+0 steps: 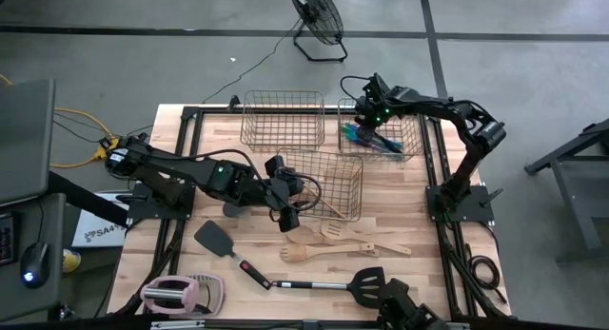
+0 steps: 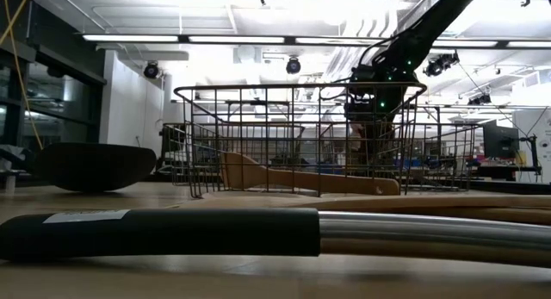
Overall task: Pick & Place Kitchen Items
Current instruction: Put the black table knife into the top right wire basket, then put the wooden slotted spatula into the bottom wire basket
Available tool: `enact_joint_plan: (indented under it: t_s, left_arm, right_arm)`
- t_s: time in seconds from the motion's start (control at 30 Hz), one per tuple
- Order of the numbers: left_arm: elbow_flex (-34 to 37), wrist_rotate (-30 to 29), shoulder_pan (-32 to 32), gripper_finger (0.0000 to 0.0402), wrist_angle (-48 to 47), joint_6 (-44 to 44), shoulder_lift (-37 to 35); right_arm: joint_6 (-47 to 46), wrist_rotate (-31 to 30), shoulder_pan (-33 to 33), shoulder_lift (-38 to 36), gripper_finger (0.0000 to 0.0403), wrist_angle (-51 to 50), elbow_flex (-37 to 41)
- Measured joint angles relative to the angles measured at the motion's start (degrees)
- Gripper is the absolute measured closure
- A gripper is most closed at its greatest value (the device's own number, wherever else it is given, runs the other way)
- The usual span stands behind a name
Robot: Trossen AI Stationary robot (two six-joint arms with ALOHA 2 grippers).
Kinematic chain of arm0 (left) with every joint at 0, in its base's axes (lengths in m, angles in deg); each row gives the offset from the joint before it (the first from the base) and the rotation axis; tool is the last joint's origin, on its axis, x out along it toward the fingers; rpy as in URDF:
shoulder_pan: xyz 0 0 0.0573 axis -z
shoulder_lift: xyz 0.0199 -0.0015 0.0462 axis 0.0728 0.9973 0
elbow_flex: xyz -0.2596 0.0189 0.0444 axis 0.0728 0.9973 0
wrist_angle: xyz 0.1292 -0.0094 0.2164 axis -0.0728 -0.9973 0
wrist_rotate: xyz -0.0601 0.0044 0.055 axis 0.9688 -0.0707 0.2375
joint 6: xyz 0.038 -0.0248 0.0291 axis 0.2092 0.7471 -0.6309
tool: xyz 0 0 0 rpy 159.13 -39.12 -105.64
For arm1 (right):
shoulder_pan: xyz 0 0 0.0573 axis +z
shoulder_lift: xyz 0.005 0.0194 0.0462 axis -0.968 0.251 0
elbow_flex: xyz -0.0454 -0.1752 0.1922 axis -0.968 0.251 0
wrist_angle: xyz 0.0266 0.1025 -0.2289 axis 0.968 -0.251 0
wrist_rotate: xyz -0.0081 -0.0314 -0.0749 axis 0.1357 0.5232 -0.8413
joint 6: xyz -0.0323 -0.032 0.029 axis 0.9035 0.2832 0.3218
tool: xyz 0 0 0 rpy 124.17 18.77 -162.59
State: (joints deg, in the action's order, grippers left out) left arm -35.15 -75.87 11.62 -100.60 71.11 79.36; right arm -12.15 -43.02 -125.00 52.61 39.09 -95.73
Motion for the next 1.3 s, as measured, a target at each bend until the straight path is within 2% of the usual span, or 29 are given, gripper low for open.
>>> enact_joint_plan:
  t_s: [0.37, 0.5, 0.93, 1.3]
  left_arm:
    - [0.0, 0.0, 0.0, 0.0158, 0.0, 0.0, 0.0]
    - [0.0, 0.0, 0.0, 0.0158, 0.0, 0.0, 0.0]
    - [0.0, 0.0, 0.0, 0.0158, -0.3, 0.0, 0.0]
    - [0.0, 0.0, 0.0, 0.0158, -2.1, 1.5, 0.0]
  right_arm:
    - [-0.9, 0.4, 0.0, -0.1, 0.0305, -0.2, 0.0]
    - [-1.3, 0.3, 0.0, -2.3, 0.0305, -0.8, 0.1]
    - [-3.1, 1.0, 0.0, -22.2, 0.0305, -1.7, 0.1]
    - [-5.4, 9.0, 0.1, -37.4, 0.0305, -6.2, 0.0]
